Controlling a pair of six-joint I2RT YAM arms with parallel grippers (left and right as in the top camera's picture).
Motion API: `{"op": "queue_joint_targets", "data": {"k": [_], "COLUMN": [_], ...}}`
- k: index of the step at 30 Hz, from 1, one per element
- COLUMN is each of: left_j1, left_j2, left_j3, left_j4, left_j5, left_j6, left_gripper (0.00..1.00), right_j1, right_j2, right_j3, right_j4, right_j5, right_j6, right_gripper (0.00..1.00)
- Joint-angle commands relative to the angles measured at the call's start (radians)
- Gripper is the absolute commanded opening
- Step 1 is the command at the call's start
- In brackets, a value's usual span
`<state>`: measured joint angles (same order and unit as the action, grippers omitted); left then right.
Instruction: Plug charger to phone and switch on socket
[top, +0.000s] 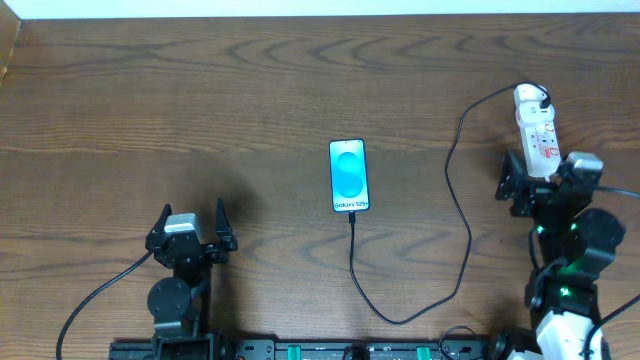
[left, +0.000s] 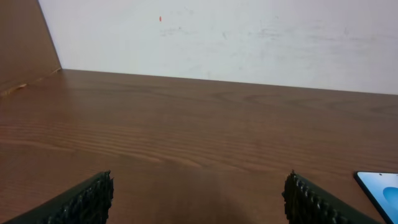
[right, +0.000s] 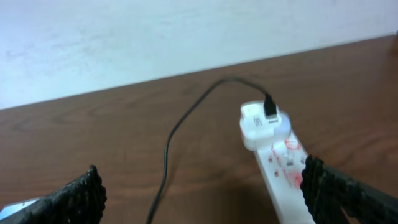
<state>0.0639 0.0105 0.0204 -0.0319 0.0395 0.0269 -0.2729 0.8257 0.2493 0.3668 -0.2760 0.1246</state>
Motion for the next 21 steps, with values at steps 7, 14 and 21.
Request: {"op": "queue_joint_targets", "data": {"k": [7, 14, 21], "left_j1": [0.005, 0.005, 0.005], "left_j2": [-0.006, -0.006, -0.006], "left_j3": [-0.016, -0.016, -0.016], "left_j4": [-0.039, -0.039, -0.039], "left_j5": [-0.017, -0.018, -0.018], "left_j6": [0.006, 0.006, 0.006], "left_gripper": [0.87, 0.87, 0.87], "right_j1": [0.159, 0.218, 0.274], "right_j2": [-0.198, -0.376, -0.544], "right_j3": [-0.197, -0.244, -0.244], "right_j4": [0.049, -0.117, -0.330], "right_j5": [0.196, 0.248, 0.248], "right_j6": [0.035, 0.027, -0.071], "right_gripper": [0.99, 0.99, 0.99]}}
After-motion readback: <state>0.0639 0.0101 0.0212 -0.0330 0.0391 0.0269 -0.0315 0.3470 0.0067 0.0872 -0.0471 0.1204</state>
